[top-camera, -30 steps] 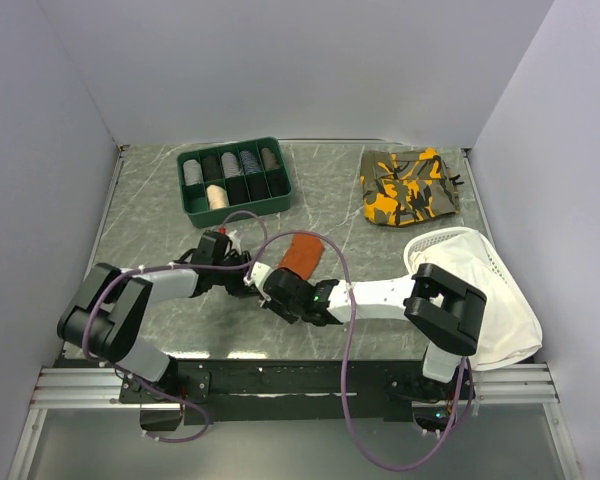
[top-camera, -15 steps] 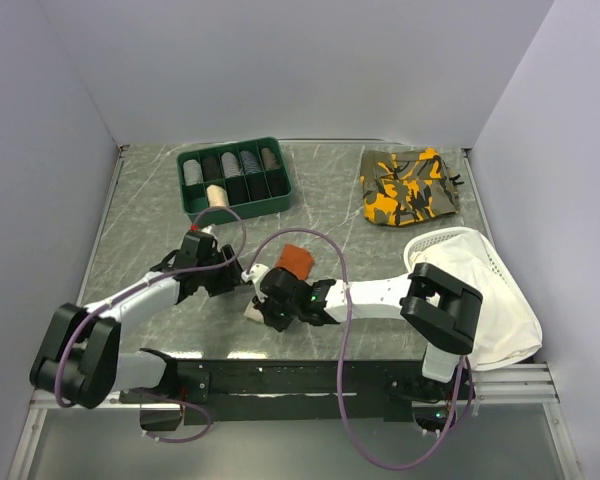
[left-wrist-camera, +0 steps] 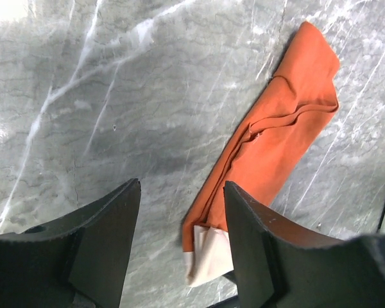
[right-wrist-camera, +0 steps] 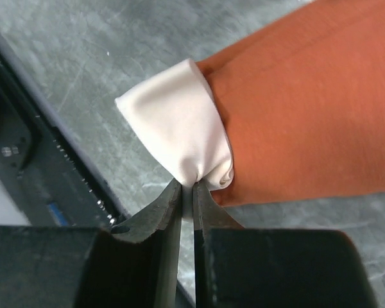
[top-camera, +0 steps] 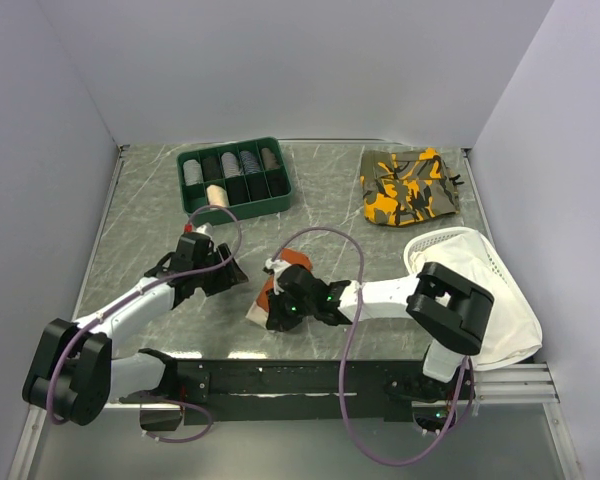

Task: Roll the underwear
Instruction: Roll the underwear to the center of the board.

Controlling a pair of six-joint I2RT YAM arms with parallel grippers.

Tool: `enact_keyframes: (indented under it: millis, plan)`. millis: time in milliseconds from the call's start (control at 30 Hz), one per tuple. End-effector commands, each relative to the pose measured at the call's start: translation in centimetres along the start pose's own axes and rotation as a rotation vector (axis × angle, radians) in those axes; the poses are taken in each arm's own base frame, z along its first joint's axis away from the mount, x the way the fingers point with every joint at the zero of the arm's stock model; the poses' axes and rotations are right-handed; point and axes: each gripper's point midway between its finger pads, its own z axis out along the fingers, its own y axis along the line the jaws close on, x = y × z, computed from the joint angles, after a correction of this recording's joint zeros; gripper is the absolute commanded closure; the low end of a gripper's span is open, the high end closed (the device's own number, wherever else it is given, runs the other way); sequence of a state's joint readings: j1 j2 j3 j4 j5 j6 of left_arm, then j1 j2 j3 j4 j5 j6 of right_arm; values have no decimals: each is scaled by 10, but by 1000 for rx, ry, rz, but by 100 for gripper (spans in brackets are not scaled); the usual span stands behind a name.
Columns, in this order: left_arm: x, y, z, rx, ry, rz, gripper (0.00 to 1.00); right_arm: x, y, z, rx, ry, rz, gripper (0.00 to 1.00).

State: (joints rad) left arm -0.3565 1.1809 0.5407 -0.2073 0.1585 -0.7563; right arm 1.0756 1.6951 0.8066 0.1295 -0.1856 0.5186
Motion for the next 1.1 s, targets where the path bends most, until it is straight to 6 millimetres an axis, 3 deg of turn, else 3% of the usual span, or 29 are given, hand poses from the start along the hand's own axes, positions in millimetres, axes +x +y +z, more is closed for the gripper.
enact_keyframes:
  millis: [0, 467, 800, 1067]
  plan:
    - [2, -10, -4, 72, -3, 9, 39, 0, 6, -11, -102, -3, 146, 100]
    - [14, -36, -22, 267, -36, 78, 39, -24, -12, -19, -398, 78, 370, 100]
    - [33, -50, -25, 350, -26, 154, 40, -22, -36, -9, -408, 140, 445, 100]
    - [41, -47, -12, 325, -8, 164, 43, -19, -45, -5, -413, 163, 471, 100]
